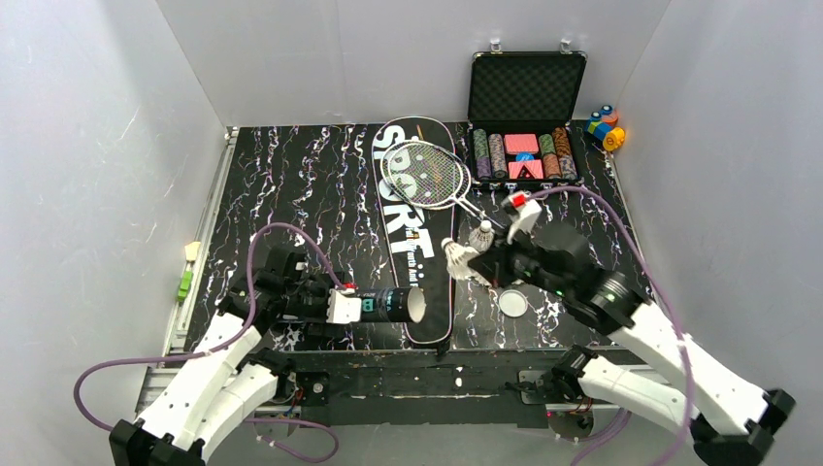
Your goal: Pack up the badminton gear
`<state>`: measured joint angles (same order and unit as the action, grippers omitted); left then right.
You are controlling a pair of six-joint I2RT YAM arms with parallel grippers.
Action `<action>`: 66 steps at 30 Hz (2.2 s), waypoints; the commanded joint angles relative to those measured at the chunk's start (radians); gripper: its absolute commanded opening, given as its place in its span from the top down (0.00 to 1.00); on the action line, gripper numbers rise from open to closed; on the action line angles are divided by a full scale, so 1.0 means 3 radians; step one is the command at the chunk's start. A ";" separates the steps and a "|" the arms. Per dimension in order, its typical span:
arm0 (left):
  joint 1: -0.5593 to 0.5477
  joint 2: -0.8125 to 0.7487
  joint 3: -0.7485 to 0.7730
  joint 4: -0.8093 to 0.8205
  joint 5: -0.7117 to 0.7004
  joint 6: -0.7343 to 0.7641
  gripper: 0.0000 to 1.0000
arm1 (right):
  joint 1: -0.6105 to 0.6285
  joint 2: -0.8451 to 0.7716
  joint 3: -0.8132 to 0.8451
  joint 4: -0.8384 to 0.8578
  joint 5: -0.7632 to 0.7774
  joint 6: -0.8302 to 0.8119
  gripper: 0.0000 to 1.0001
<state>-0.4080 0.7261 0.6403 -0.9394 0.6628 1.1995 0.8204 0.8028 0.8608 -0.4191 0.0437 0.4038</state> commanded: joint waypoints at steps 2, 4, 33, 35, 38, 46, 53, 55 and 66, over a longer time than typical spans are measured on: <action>-0.0006 0.0073 0.0019 0.0269 0.0125 -0.0033 0.74 | 0.0027 -0.0519 0.0038 -0.0575 -0.1061 0.0315 0.99; -0.0008 0.0083 0.0025 0.0323 0.0127 -0.0051 0.75 | 0.0027 -0.0598 -0.0003 -0.0518 -0.1421 0.0359 0.99; -0.0039 0.0093 0.0249 0.0248 0.0374 -0.0082 0.79 | 0.0027 0.0441 0.0194 0.0205 -0.2030 0.0300 0.95; -0.0054 0.0095 0.0241 0.0250 0.0387 -0.0082 0.79 | 0.0027 0.0531 0.0241 0.0218 -0.2037 0.0306 0.81; -0.0078 0.0100 0.0233 0.0248 0.0393 -0.0089 0.79 | 0.0027 0.0664 0.0339 0.0139 -0.2009 0.0296 0.55; -0.0108 0.0075 0.0182 0.0249 0.0383 -0.0152 0.80 | 0.0027 0.0479 0.0417 -0.0170 -0.1593 0.0129 0.25; -0.0107 0.0087 0.0240 0.0364 0.0395 -0.0305 0.81 | 0.0027 0.0336 0.0190 -0.0003 -0.1499 0.0239 0.23; -0.0108 0.0100 0.0264 0.0372 0.0408 -0.0340 0.81 | 0.0027 0.0354 0.0127 0.0167 -0.1540 0.0321 0.23; -0.0108 0.0087 0.0335 0.0486 0.0445 -0.0594 0.81 | 0.0126 0.0560 0.0013 0.0610 -0.1272 0.0510 0.25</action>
<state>-0.4358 0.7639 0.6880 -0.8368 0.7483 1.0626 0.8356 0.9550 0.8677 -0.3363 -0.3862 0.5377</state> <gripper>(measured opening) 0.668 0.749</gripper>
